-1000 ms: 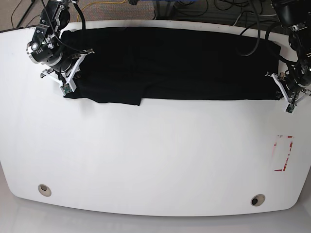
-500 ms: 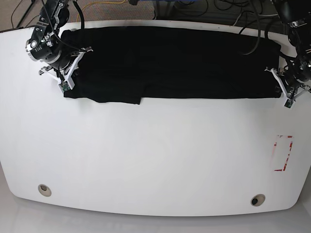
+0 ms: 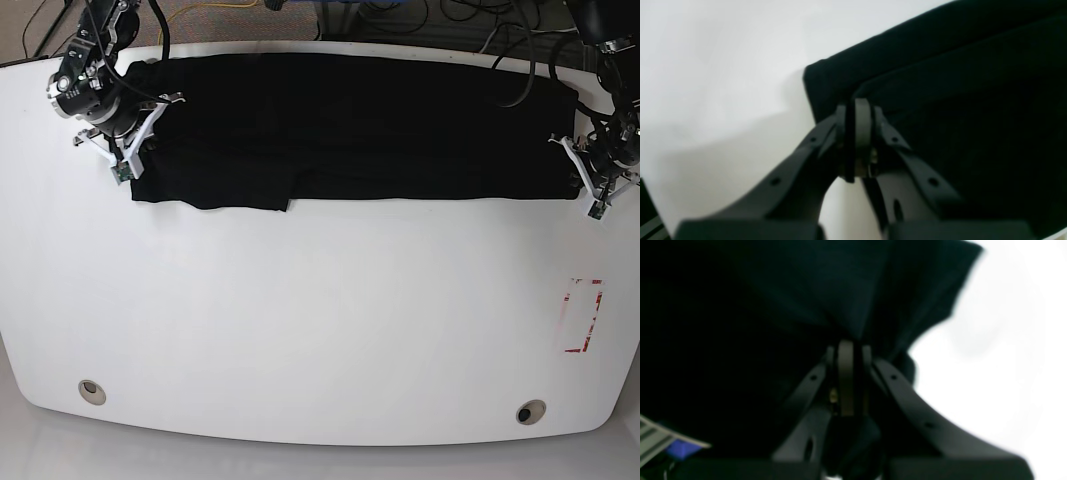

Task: Layout the t-shirt on the table in an organized manner, then fold the t-shirt properly
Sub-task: 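Pull the folded shirt edge toward the robot base with both grippers, then regrasp the shirt edge with both grippers and pull it outward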

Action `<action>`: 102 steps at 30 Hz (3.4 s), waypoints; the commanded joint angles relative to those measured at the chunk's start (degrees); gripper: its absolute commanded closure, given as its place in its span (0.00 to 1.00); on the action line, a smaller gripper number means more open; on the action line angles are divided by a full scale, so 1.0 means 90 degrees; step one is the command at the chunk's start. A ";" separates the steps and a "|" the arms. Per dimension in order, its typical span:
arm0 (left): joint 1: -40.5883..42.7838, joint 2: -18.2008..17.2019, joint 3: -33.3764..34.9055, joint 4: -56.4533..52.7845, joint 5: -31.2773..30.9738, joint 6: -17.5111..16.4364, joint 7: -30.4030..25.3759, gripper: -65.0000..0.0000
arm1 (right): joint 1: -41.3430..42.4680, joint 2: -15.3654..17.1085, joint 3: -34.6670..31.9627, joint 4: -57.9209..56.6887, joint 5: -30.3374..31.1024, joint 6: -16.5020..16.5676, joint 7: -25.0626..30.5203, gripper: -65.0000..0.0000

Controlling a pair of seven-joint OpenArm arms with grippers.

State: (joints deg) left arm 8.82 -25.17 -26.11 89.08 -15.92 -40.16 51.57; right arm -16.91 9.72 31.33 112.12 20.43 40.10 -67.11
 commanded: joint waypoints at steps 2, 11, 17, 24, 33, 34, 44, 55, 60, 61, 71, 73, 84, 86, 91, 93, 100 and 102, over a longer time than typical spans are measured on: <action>-0.0086 -0.0149 -0.0054 0.0100 -0.0004 0.0018 -0.0060 0.99 | -0.0002 0.0127 0.0177 0.0148 0.0392 -0.0011 0.0077 0.97; -0.0086 -0.0149 -0.0054 0.0120 -0.0004 0.0018 -0.0060 0.99 | -0.0217 0.0312 0.0470 0.0354 0.0939 -0.0011 0.0067 0.97; -0.0057 -0.0149 -0.0054 0.0090 -0.0004 0.0018 -0.0060 0.99 | -0.0393 0.0293 0.0489 0.0354 0.0959 -0.0011 0.0067 0.97; 0.0041 -0.0158 -0.0054 0.0080 0.0026 0.0018 -0.0060 0.99 | -0.0568 0.0273 0.0489 0.0354 0.0969 -0.0011 0.0067 0.97; 0.0305 -0.0158 -0.0054 0.0080 0.0035 0.0018 -0.0060 0.98 | -0.0705 0.0195 0.0480 0.0344 0.0920 -0.0011 0.0106 0.96; 0.0324 -0.0158 -0.0044 0.0080 0.0035 0.0018 -0.0060 0.97 | -0.0705 0.0176 0.0480 0.0344 0.0920 -0.0011 0.0106 0.94; 0.0353 -0.0149 -0.0044 0.0129 0.0035 0.0018 -0.0060 0.43 | -0.0656 0.0146 0.0489 0.0373 0.0949 -0.0011 0.0116 0.36; 0.0207 -0.0149 -0.0054 0.0559 -0.0004 0.0018 -0.0021 0.34 | -0.0539 0.0137 0.0714 0.0441 0.1662 -0.0011 0.0194 0.26; 0.0168 -0.0110 -0.0318 0.1155 -0.0013 0.0018 0.0458 0.35 | -0.0402 0.0137 0.0900 0.0432 0.2629 -0.0011 0.0194 0.26; 0.0168 -0.0070 -0.0415 0.1331 -0.0023 0.0018 0.0585 0.35 | -0.0344 0.0137 0.0900 0.0422 0.2834 -0.0011 0.0194 0.26; 0.0139 0.0437 -0.0454 0.1360 -0.0043 0.0018 0.0702 0.35 | -0.0031 -0.0166 0.0548 0.0227 0.2668 -0.0011 0.0194 0.28; 0.0139 0.0555 -0.0464 0.1145 0.0016 0.0018 0.0692 0.35 | -0.0021 -0.0215 0.0431 0.0217 0.2356 -0.0011 0.0204 0.33; 0.0305 0.0799 -0.0464 0.0129 0.0582 0.0018 0.0311 0.35 | -0.0187 -0.0528 -0.0282 0.0002 0.0724 -0.0011 0.0868 0.80; 0.0412 0.0789 -0.0454 -0.0037 0.0582 0.0018 0.0136 0.35 | -0.0197 -0.0508 -0.0390 -0.0125 0.0500 -0.0011 0.0995 0.82; 0.0451 0.0779 -0.0445 -0.0467 0.0573 0.0018 -0.0001 0.35 | -0.0207 -0.0469 -0.0468 -0.0701 0.0158 -0.0011 0.1533 0.81; 0.0432 0.0779 -0.0435 -0.0564 0.0573 0.0018 -0.0001 0.35 | -0.0178 -0.0342 -0.0487 -0.0965 0.0041 -0.0011 0.1728 0.81; 0.0109 0.0770 -0.0122 -0.0652 0.0573 0.0018 -0.0001 0.35 | 0.0174 0.0039 -0.0497 -0.2040 -0.0086 -0.0011 0.2275 0.81; 0.0031 0.0779 -0.0025 -0.0652 0.0573 0.0018 -0.0001 0.35 | 0.0320 0.0195 -0.0497 -0.2391 -0.0086 -0.0011 0.2363 0.81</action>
State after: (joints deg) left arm 8.93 -18.33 -26.98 83.59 -13.32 -39.88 48.53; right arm -15.03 9.65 26.68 93.41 21.41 40.73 -45.23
